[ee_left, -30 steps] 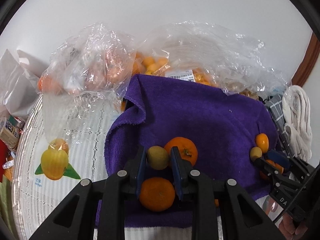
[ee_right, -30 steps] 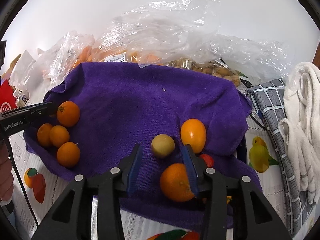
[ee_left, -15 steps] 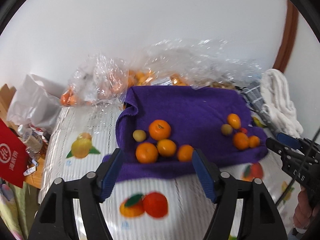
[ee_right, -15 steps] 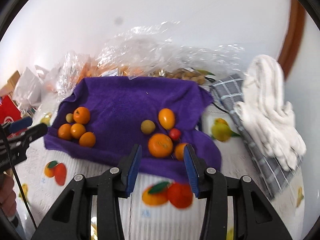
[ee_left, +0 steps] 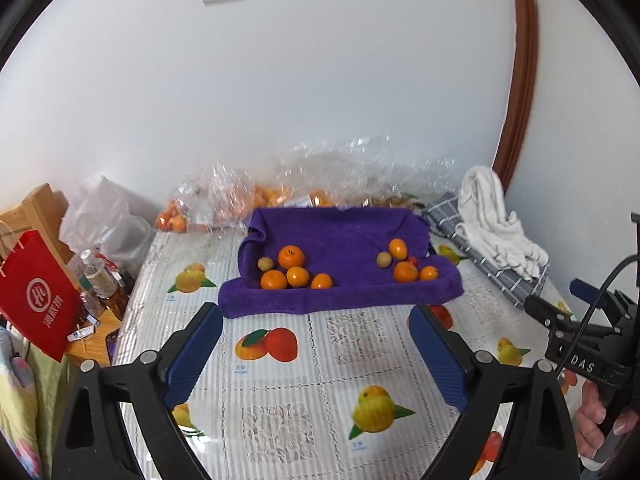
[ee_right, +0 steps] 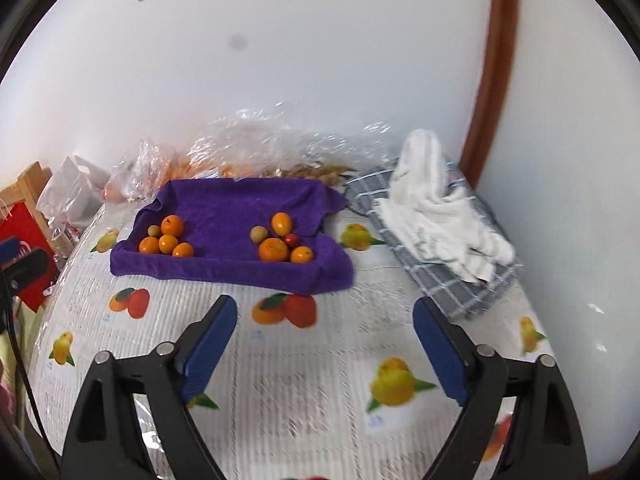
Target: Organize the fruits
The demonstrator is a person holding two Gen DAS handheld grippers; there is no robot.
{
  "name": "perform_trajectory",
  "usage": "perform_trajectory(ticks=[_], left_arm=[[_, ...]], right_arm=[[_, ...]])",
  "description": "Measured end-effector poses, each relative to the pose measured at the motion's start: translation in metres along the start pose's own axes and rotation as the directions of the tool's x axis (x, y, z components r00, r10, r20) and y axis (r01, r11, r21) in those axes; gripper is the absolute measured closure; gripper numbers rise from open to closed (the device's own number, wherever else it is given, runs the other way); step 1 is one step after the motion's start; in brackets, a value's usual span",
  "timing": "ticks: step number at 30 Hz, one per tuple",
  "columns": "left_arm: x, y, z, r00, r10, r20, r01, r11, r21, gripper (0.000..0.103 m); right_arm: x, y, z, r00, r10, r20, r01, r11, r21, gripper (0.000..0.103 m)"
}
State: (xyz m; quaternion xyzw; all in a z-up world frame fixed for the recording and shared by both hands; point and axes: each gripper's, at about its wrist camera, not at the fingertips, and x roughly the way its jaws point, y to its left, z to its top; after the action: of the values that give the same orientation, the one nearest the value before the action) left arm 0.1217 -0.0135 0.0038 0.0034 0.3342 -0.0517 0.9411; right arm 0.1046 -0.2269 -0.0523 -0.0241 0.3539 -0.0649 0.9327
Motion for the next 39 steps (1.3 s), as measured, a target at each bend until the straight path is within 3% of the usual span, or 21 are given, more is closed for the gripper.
perform_trajectory(ticks=[12, 39], left_arm=[[-0.043, -0.018, -0.026, 0.999, 0.006, 0.047, -0.005, 1.000, -0.013, 0.006], [-0.060, -0.031, -0.038, 0.998, 0.011, 0.058, -0.011, 1.000, -0.002, 0.005]], right_arm=[[-0.059, -0.022, -0.037, 0.998, -0.014, 0.062, 0.012, 0.999, 0.031, 0.008], [-0.080, -0.031, -0.053, 0.995, -0.014, 0.098, 0.011, 0.999, 0.031, 0.008]])
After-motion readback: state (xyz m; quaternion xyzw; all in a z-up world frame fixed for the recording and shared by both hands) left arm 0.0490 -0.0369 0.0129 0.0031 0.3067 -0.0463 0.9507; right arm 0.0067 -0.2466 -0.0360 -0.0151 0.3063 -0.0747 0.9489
